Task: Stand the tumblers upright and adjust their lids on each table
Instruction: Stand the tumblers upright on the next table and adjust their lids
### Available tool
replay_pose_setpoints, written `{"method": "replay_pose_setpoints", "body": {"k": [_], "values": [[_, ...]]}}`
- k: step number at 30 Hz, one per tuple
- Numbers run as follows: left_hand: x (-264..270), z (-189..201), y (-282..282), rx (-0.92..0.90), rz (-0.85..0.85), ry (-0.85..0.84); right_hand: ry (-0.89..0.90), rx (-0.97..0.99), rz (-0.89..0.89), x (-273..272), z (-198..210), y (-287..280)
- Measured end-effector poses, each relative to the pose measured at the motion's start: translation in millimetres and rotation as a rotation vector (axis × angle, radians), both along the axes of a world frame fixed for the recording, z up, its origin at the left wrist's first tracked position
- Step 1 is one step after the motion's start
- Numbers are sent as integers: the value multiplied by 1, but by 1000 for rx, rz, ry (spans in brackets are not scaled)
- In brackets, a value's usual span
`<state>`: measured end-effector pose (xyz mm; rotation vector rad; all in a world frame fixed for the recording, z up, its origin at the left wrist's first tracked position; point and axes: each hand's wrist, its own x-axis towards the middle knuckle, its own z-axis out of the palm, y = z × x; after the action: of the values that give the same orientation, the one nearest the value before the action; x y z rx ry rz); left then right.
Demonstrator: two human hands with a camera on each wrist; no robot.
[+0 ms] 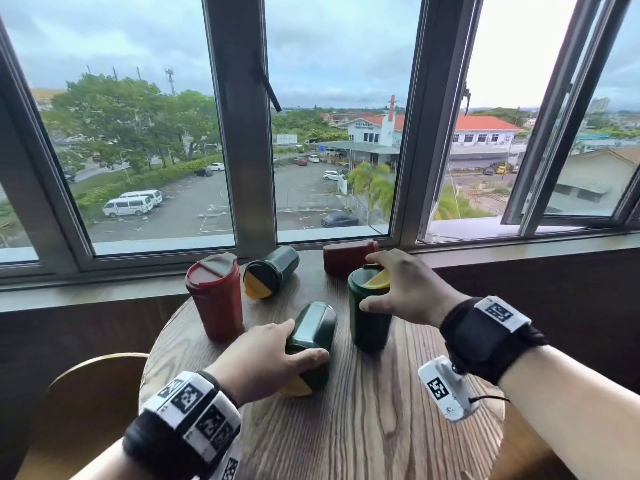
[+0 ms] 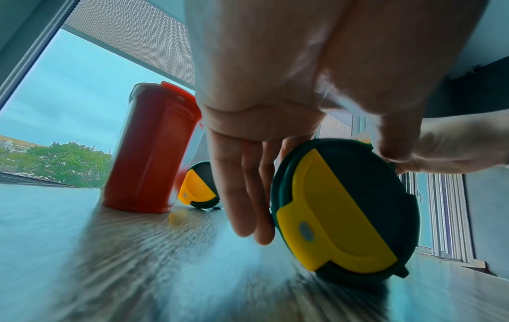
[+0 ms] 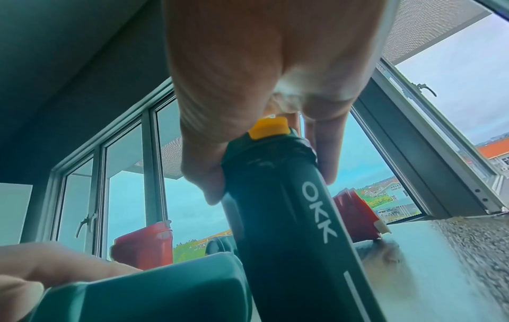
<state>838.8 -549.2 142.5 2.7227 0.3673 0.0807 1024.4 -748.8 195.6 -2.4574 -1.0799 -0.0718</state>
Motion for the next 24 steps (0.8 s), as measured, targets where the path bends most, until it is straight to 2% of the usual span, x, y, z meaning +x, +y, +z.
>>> {"method": "replay_pose_setpoints", "body": {"k": [8,14,18,24], "values": [[3,2,-7,-90,78,-44,-16,19,15,1,-5,-6],[15,56,-2,-141,169,-133,31,57,138,6,1,-13],[41,86,-4,-121,220,-18,68,47,232,9,3,-18],[88,83,-3,-9,311,144,65,4,318,16,1,-18]]}}
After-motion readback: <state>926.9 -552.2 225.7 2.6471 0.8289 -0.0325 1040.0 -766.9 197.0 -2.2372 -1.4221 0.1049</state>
